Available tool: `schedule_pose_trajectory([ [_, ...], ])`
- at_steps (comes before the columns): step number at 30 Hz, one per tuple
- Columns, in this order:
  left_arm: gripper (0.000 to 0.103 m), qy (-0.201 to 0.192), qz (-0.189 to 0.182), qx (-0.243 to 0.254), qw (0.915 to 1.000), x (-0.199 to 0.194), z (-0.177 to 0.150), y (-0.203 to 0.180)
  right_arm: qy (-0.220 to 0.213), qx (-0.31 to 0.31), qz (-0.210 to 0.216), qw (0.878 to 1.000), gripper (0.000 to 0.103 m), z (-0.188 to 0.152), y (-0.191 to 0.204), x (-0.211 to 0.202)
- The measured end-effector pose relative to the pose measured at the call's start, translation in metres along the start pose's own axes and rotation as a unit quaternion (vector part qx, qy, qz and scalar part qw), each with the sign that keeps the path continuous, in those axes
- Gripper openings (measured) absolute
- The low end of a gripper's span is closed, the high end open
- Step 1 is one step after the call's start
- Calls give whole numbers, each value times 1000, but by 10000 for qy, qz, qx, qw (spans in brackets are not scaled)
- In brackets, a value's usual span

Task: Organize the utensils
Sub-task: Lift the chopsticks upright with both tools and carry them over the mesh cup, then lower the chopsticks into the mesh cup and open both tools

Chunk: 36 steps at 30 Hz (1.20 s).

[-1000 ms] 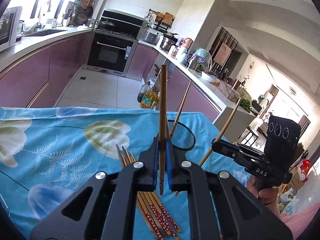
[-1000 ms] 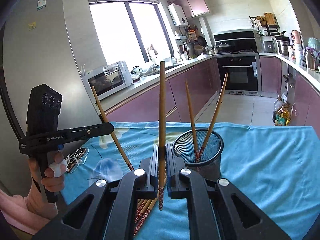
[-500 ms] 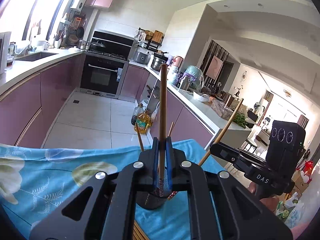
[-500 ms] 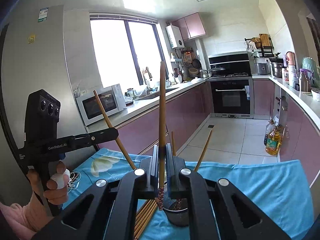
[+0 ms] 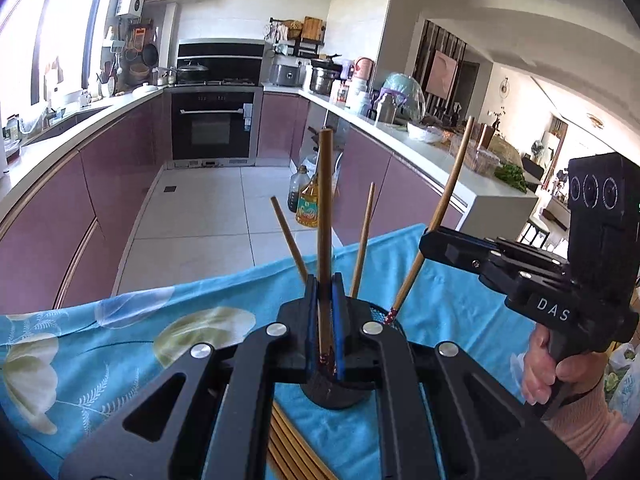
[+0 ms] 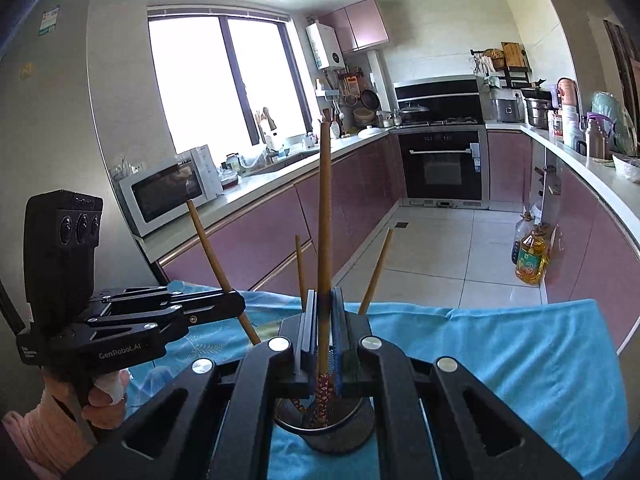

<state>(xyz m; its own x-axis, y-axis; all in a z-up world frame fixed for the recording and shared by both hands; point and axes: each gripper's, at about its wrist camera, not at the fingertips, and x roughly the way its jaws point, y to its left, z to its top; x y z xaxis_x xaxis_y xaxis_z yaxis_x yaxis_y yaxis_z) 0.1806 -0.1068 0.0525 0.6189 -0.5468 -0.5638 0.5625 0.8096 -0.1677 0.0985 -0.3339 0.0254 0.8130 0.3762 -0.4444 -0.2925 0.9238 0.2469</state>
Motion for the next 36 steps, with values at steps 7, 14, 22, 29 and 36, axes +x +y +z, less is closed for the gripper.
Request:
schedule_pose_trajectory([
  [7,8,331,-18,177,9993,22,-10,6,674,-178,-105,9975,6,-12,1,24],
  [14,8,493,85,167,9986,38,-7,7,1010,-112,-135,9947,6,-21,-1,47],
  [22,10,596,109,-10,9982,60,-4,11,1010,60,-122,9948,8,-24,-3,51],
  [29,17,598,71,-258,9979,63,-19,18,885,169,-24,9959,11,-29,-3,42],
  [36,34,317,257,-351,9985,42,-37,25,591,123,74,9981,21,-33,6,22],
])
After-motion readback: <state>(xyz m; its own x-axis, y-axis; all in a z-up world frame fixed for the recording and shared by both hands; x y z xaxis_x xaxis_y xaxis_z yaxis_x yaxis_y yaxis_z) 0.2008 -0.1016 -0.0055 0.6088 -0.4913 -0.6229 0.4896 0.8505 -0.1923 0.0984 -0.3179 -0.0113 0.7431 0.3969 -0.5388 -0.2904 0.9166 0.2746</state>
